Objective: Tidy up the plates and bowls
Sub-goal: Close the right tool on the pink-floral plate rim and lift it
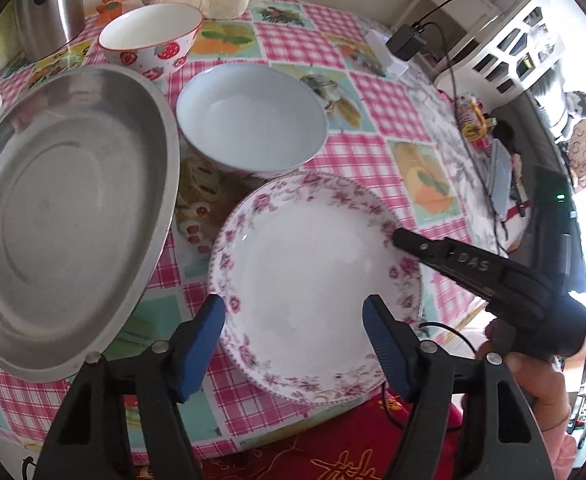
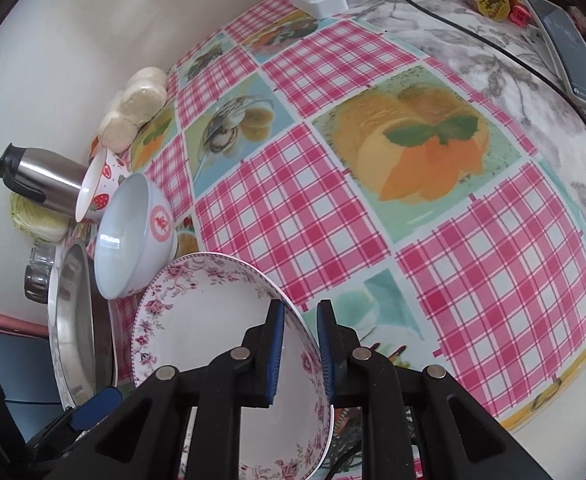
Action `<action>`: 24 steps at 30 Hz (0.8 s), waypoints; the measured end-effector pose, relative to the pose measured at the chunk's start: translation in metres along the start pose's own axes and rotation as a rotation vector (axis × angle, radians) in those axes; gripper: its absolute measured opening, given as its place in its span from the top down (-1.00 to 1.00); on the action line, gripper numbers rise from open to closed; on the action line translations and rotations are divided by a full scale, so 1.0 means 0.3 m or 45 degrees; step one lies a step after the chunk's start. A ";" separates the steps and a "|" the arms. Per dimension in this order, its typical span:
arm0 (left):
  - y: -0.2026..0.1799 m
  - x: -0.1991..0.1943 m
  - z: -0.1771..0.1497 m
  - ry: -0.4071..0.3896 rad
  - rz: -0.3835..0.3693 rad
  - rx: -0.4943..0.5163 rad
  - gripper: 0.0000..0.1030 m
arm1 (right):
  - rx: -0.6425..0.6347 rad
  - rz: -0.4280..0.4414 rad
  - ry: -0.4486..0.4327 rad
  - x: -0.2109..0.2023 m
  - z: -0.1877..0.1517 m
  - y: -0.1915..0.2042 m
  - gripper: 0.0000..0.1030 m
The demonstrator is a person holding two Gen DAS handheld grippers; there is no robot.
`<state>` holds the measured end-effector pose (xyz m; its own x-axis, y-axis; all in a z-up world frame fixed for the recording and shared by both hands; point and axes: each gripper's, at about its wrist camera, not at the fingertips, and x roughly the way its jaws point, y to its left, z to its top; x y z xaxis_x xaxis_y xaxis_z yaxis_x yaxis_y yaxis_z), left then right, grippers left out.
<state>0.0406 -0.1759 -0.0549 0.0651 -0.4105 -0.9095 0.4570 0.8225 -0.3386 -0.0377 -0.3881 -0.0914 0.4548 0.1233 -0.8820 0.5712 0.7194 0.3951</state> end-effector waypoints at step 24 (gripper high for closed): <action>0.090 0.105 -0.012 0.090 0.030 -0.187 0.10 | 0.013 0.106 0.022 0.030 -0.001 -0.038 0.62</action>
<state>0.0518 -0.1654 -0.0934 0.0095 -0.3661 -0.9305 0.3213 0.8823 -0.3439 -0.0403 -0.3950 -0.1038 0.4896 0.1941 -0.8501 0.5388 0.6992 0.4699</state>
